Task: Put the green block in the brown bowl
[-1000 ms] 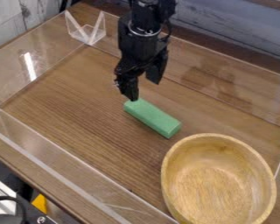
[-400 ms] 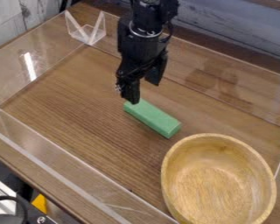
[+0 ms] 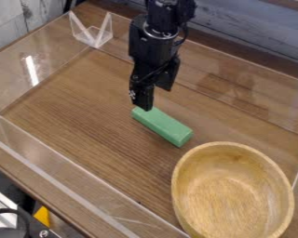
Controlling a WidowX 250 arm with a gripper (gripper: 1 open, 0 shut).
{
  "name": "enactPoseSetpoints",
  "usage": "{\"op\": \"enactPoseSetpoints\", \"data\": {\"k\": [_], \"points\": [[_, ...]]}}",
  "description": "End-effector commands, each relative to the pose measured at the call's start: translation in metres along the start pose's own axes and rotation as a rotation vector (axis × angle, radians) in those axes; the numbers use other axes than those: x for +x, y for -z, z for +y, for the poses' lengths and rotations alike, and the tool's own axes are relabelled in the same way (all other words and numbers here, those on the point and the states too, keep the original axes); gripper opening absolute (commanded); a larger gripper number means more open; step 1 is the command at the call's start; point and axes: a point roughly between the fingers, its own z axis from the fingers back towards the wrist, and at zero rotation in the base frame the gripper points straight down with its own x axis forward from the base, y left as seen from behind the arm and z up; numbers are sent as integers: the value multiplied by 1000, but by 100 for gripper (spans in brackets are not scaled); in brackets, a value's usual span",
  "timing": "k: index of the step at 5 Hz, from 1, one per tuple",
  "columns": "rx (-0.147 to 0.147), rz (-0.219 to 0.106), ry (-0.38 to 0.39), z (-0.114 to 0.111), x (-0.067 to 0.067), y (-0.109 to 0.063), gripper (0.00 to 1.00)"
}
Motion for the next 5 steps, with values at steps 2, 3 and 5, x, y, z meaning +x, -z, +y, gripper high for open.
{"op": "enactPoseSetpoints", "data": {"k": [2,3,5], "points": [[-32,5,51,-9,9,-12,100],[-18,9,26,-8,12,-10,100],[8,14,-13,-8,20,15,100]]}}
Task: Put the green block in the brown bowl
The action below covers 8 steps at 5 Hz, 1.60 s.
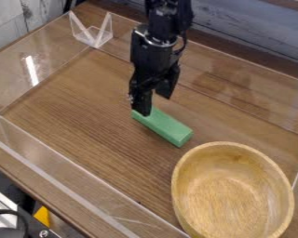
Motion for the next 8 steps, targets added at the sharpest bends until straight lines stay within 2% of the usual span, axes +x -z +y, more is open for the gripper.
{"op": "enactPoseSetpoints", "data": {"k": [1,2,4,6,8], "points": [[-34,-3,19,-12,-9,-16,100],[-28,1,46,-19,-22,-24,100],[-15,4,86,-5,-11,-15,100],[-3,13,53,3,1,-27,100],[16,19,45,2,-5,-14,100]]}}
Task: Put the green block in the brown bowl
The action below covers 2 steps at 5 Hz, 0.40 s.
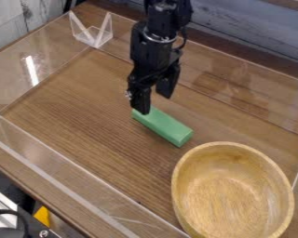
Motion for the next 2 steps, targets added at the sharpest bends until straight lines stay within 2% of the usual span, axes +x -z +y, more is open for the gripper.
{"op": "enactPoseSetpoints", "data": {"k": [1,2], "points": [[-23,-2,1,-4,2,-4,100],[-16,2,7,-4,3,1,100]]}}
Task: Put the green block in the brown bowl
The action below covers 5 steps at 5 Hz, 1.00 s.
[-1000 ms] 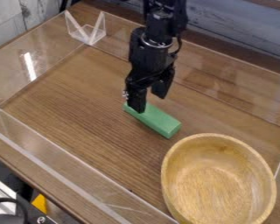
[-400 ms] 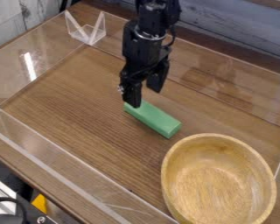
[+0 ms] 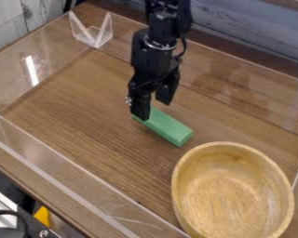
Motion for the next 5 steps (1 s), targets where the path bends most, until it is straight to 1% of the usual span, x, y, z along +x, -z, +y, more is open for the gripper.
{"op": "enactPoseSetpoints", "data": {"k": [1,2,4,5], "points": [[-34,-3,41,-9,-7,0,100],[-31,3,-15,-18,-12,0,0],[-42,26,-60,-16,-12,-12,0],[-54,35,-19,-27,-16,-22,0]]}}
